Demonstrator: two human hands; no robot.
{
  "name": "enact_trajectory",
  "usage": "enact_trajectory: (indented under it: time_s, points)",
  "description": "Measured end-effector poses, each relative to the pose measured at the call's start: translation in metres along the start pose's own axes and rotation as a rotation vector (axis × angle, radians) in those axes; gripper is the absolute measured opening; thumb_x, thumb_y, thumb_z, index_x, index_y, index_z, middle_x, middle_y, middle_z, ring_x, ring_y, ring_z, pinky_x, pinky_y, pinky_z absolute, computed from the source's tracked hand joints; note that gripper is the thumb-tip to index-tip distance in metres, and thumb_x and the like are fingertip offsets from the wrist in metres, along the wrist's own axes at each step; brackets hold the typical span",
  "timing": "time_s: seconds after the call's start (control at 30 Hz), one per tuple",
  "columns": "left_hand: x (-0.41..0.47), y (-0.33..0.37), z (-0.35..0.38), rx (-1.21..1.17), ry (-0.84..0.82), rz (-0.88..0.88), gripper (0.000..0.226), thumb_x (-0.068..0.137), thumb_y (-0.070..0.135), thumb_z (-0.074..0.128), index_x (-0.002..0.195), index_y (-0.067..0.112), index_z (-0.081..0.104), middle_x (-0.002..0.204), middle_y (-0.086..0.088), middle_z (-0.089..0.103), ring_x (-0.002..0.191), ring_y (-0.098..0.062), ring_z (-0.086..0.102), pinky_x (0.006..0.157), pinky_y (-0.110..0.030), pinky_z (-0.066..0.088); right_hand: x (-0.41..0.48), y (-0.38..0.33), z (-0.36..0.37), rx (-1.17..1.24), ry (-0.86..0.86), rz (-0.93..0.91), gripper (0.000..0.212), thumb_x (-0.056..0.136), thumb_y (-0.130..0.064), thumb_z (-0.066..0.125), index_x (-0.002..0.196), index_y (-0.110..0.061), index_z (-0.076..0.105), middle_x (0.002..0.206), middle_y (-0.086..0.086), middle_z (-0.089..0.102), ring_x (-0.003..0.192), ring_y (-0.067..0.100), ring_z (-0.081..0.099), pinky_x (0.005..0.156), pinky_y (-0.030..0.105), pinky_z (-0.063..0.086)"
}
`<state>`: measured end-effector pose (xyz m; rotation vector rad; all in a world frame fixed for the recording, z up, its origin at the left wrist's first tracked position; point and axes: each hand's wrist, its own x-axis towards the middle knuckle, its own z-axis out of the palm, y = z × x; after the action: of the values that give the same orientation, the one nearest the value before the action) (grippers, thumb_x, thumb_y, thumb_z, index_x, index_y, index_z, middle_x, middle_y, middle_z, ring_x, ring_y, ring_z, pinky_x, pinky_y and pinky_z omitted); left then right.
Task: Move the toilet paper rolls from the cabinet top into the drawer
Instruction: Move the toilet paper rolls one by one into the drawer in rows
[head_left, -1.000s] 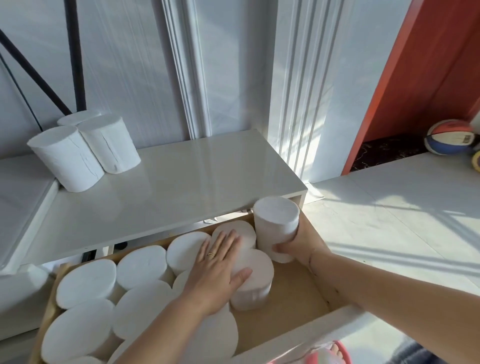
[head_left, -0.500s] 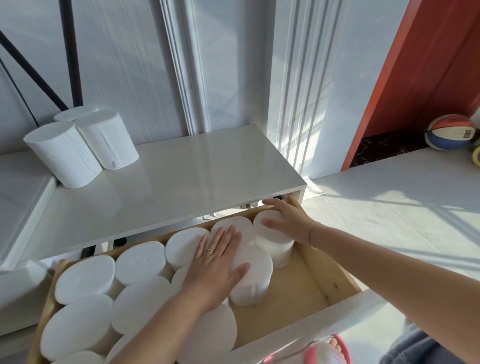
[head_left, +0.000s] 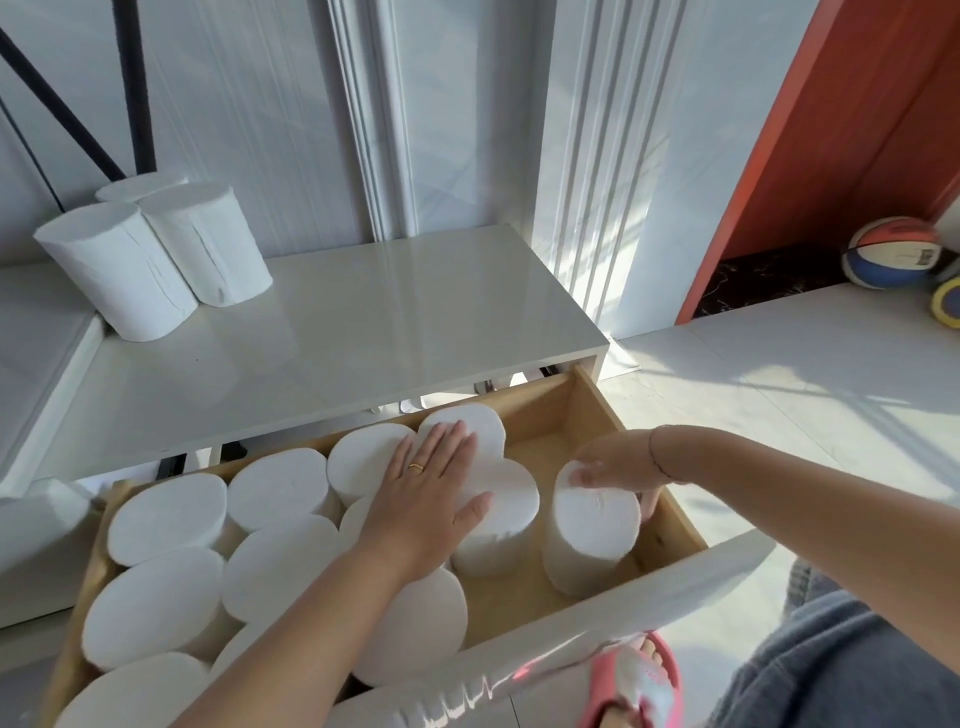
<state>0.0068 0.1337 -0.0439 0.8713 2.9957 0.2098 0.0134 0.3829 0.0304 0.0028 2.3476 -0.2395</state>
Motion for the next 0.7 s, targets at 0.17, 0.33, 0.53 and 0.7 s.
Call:
enact_trajectory:
  time_s: [0.17,0.33,0.53,0.7]
  points:
    - [0.001,0.000,0.002,-0.017,0.001,0.001,0.074,0.085,0.066,0.000,0.148,0.028,-0.010,0.155,0.013,-0.019,0.136,-0.003,-0.030,0.114,-0.035,-0.016,-0.008,0.005,0.028,0.270,-0.120,0.088,0.056,0.095,-0.055,0.037,0.135,-0.017,0.046,0.118,0.005,0.066,0.066,0.012,0.073,0.081,0.027,0.056]
    - [0.001,0.000,0.003,0.002,0.024,-0.003,0.071,0.089,0.063,0.007,0.148,0.027,-0.007,0.157,0.011,-0.014,0.138,-0.004,-0.024,0.115,-0.036,-0.014,-0.008,-0.005,0.054,0.641,-0.212,0.029,0.046,0.094,-0.050,0.048,0.107,-0.008,0.062,0.084,0.009,0.071,0.065,0.017,0.067,0.064,0.023,0.054]
    - [0.000,0.002,0.002,-0.034,0.034,-0.007,0.070,0.090,0.061,0.012,0.149,0.027,-0.004,0.157,0.010,-0.011,0.141,-0.005,-0.020,0.116,-0.037,-0.012,-0.007,-0.037,0.065,0.707,-0.257,0.009,0.059,0.094,-0.046,0.052,0.120,0.006,0.059,0.080,0.009,0.066,0.065,0.016,0.063,0.070,0.024,0.054]
    - [-0.001,0.003,0.001,-0.039,0.037,-0.003,0.068,0.092,0.060,0.012,0.148,0.026,-0.005,0.157,0.009,-0.012,0.140,-0.005,-0.022,0.115,-0.035,-0.014,-0.016,-0.042,0.058,0.539,-0.226,0.019,0.061,0.093,-0.053,0.048,0.114,0.002,0.063,0.094,0.012,0.070,0.077,0.021,0.064,0.085,0.030,0.052]
